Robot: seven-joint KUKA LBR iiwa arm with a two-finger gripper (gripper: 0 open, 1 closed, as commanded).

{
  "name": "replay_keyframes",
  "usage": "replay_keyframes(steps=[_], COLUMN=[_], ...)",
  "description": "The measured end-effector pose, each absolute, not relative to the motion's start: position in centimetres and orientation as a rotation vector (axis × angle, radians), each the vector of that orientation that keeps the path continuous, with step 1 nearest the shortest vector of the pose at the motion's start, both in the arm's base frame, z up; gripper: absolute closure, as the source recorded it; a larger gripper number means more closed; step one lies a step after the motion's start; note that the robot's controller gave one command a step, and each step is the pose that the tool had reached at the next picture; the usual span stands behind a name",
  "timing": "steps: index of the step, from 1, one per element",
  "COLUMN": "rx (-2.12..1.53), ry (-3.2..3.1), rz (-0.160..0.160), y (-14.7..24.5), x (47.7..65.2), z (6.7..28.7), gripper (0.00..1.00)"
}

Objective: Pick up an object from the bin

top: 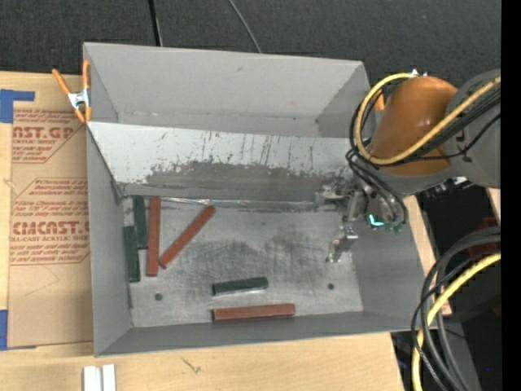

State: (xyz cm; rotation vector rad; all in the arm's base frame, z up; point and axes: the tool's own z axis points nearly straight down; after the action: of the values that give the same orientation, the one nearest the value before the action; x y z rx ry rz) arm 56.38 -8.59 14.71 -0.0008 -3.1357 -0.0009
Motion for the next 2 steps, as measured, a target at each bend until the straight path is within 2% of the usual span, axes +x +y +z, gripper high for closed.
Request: replay_keyframes(steps=[1, 2], rx=[0.001, 0.003], ry=[-3.143, -3.154], rz=[0.001, 0.007], y=[-8.56, -7.62], x=[56.57, 56.14], z=[15.15, 14.25], gripper=[0.0, 0.0])
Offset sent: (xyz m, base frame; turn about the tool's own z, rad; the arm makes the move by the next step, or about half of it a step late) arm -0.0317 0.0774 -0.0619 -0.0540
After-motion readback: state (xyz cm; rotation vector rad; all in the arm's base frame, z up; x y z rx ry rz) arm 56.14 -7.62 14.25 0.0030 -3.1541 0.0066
